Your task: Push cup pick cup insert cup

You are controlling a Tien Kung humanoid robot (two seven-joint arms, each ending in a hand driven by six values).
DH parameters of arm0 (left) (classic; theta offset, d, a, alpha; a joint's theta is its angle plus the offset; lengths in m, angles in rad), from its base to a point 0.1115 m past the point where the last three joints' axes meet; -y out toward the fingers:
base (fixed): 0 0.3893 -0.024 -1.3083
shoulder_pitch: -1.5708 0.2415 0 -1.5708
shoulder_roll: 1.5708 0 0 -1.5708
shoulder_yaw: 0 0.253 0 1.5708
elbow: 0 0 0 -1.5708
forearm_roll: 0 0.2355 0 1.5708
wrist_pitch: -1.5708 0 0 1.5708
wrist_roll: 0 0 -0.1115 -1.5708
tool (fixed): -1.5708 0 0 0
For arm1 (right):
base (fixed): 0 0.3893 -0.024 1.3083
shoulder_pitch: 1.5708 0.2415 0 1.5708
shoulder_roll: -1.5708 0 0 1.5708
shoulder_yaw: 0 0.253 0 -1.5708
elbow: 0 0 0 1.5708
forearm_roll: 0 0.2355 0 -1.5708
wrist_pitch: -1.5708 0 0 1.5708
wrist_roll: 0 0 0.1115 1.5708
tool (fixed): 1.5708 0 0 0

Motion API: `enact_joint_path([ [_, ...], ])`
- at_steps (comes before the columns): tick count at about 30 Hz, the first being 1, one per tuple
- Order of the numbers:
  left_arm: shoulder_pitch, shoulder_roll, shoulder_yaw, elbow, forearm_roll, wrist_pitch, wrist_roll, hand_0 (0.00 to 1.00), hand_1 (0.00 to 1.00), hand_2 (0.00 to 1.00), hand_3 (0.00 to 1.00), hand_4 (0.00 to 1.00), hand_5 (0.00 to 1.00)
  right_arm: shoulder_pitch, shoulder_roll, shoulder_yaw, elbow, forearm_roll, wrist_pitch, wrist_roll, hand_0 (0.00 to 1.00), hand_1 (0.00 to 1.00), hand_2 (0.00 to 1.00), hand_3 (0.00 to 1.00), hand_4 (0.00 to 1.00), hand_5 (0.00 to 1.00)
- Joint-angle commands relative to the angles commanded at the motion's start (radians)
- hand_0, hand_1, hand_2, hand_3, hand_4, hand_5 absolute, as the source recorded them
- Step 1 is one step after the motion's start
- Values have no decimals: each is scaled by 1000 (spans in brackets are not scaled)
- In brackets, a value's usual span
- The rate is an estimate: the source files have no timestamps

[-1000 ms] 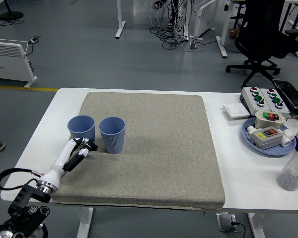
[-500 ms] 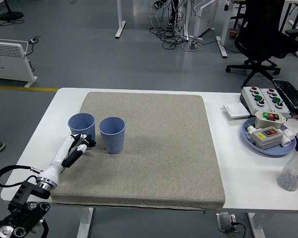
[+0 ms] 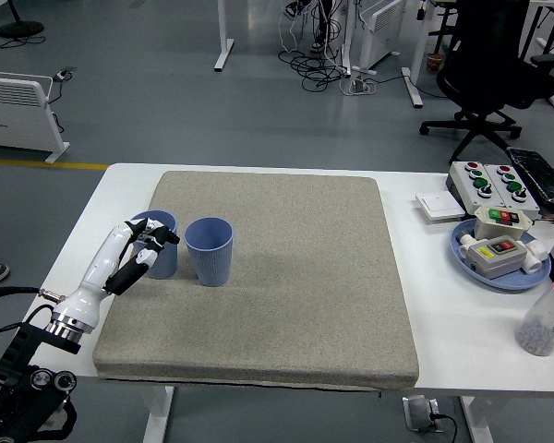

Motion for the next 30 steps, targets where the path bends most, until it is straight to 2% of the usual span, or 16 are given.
enact_joint_path([
  [1,-6,8,-10,-37,39,-17,36,457,608,601,595,936,998,-1,0,-1,0,0,0,0,738,679,733,616,210,411],
  [2,-13,15,-17,-65,84,-31,64,457,608,601,595,936,998,-2,0,-1,0,0,0,-1,738,679,733,616,210,411],
  [4,-33,29,-31,-117,169,-101,144,457,608,601,595,936,998,-5,0,-2,0,-2,0,-2,738,679,733,616,210,411],
  [6,-46,36,-35,-141,253,-142,198,457,608,601,595,936,998,-7,0,-1,-1,-2,1,-3,738,679,733,616,210,411],
  [7,-54,39,-37,-150,292,-158,219,783,807,830,827,978,914,-8,0,-1,-1,-2,1,-3,738,679,733,615,210,411],
  [9,-77,43,-37,-157,381,-181,252,783,807,830,827,978,914,-11,0,0,-1,-2,1,-4,738,679,733,615,210,411],
  [12,-125,45,-26,-138,486,-239,313,783,807,830,827,978,914,-16,1,4,-2,-7,2,-7,738,679,733,615,210,411],
  [13,-129,45,-24,-136,500,-246,320,876,902,957,970,998,851,-16,1,4,-2,-8,2,-8,738,679,732,615,210,410],
  [15,-167,49,6,-111,549,-290,358,876,902,957,970,998,851,-19,1,6,-2,-10,2,-9,738,679,732,615,210,410],
  [18,-219,54,53,-74,620,-319,386,876,902,957,970,998,851,-20,1,8,-2,-13,3,-10,738,679,732,615,210,410],
  [19,-233,54,64,-65,646,-324,390,979,959,998,998,998,756,-20,1,9,-2,-14,3,-11,739,678,731,614,210,409],
  [20,-253,55,80,-50,668,-334,398,979,959,998,998,998,756,-20,1,9,-2,-17,3,-11,739,678,731,614,210,409],
  [22,-285,56,103,-27,687,-357,412,979,959,998,998,998,756,-20,1,9,-2,-16,3,-11,739,678,731,614,210,409],
  [24,-293,56,109,-21,690,-365,416,979,959,998,998,998,756,-20,1,9,-1,-15,3,-11,739,678,731,614,210,409],
  [25,-313,52,126,-2,685,-389,431,977,969,998,998,998,662,-19,1,8,-1,-14,3,-11,738,679,731,614,210,411],
  [30,-373,27,167,74,658,-464,486,977,969,998,998,998,662,-19,2,9,-1,-15,3,-12,738,679,731,614,210,411],
])
